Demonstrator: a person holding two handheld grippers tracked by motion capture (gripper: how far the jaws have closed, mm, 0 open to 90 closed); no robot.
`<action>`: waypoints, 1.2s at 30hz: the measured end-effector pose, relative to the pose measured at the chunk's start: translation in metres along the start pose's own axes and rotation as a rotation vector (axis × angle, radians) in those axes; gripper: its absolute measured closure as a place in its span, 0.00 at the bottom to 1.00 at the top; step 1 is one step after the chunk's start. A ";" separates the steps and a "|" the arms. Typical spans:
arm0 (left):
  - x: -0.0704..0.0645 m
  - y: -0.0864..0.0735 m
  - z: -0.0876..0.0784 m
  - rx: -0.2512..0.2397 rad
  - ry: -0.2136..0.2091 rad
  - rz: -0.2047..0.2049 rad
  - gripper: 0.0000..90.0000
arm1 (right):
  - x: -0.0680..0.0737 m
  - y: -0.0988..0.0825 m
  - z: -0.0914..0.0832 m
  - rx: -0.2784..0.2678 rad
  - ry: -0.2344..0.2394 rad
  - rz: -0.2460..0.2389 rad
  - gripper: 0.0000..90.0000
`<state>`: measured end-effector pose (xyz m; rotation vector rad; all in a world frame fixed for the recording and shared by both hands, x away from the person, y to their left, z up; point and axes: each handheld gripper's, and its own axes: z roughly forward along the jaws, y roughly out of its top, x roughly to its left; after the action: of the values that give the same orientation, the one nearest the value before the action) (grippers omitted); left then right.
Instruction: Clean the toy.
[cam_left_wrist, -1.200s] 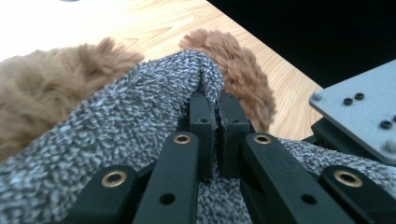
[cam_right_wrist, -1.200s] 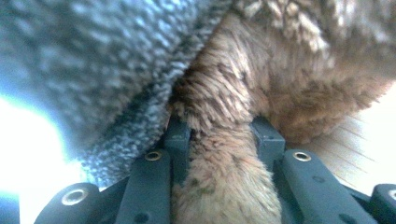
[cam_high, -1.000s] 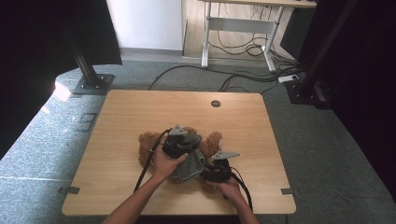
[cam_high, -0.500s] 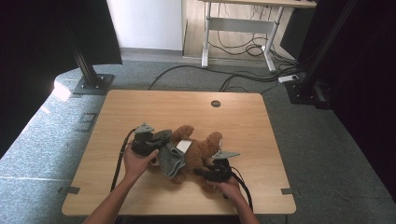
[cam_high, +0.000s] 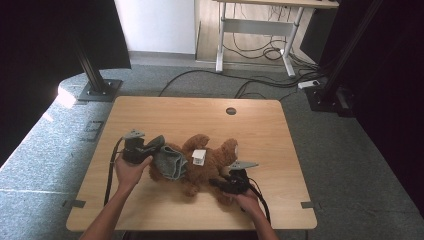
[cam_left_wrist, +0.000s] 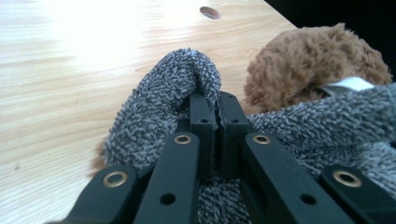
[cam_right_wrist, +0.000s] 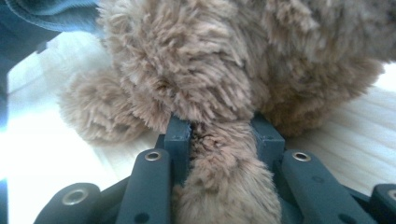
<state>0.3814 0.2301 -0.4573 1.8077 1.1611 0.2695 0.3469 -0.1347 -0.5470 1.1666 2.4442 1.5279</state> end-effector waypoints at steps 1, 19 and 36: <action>0.002 -0.002 -0.002 0.002 0.000 -0.005 0.96 | -0.001 0.000 -0.001 -0.002 -0.008 0.000 0.74; -0.009 -0.038 -0.003 -0.044 -0.061 0.000 0.97 | 0.005 0.027 -0.042 -0.156 -0.063 0.029 0.38; -0.015 -0.046 -0.002 -0.063 -0.086 -0.007 0.97 | -0.004 0.094 0.007 0.036 -0.071 -0.049 0.14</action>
<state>0.3447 0.2240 -0.4891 1.7430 1.0873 0.2191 0.4068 -0.1094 -0.4785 1.1370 2.4454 1.4108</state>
